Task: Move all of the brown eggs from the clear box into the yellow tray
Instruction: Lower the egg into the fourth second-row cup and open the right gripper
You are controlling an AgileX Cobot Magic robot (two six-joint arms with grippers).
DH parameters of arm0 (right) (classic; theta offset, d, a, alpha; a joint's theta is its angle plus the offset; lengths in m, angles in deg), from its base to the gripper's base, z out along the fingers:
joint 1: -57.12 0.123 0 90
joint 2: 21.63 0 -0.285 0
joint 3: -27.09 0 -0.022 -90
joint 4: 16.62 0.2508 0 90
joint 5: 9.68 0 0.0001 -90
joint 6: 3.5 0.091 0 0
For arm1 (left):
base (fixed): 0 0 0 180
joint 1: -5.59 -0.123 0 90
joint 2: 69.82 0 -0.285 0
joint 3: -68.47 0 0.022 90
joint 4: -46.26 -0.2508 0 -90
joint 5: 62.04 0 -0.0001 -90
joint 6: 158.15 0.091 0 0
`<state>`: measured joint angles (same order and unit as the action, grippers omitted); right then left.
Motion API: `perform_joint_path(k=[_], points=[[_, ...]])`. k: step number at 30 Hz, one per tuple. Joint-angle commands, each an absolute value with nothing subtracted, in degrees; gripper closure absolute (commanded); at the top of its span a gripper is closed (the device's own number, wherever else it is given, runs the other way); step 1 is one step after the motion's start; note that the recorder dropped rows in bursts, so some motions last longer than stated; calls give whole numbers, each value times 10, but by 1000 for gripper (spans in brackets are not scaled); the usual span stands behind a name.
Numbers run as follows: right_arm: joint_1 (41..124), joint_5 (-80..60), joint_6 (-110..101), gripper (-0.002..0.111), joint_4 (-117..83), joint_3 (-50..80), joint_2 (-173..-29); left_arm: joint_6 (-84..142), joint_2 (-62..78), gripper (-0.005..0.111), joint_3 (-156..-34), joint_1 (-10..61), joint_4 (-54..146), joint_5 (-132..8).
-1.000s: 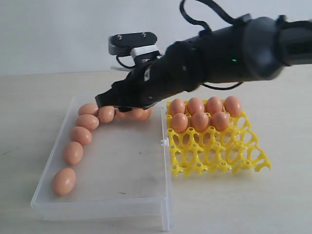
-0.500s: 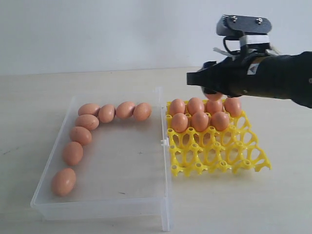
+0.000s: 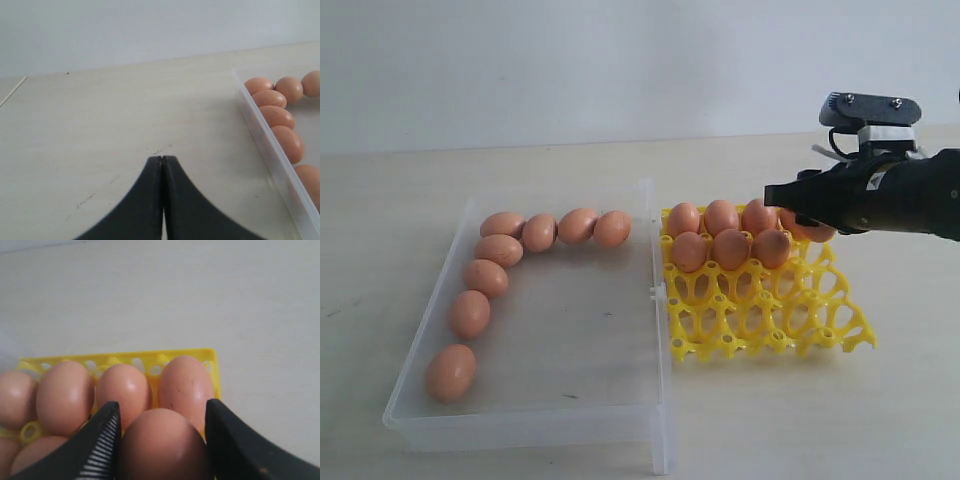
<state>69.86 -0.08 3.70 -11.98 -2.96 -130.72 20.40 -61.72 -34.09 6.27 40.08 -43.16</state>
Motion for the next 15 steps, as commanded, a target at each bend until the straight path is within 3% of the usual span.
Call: perform_joint_path(k=[1,15], points=[[696,57,40,108,-127,-30,-1342,201,-620,107,-343,62,402,-439],[683,95,40,108,-154,-30,-1355,201,-620,107,-343,62,402,-439]])
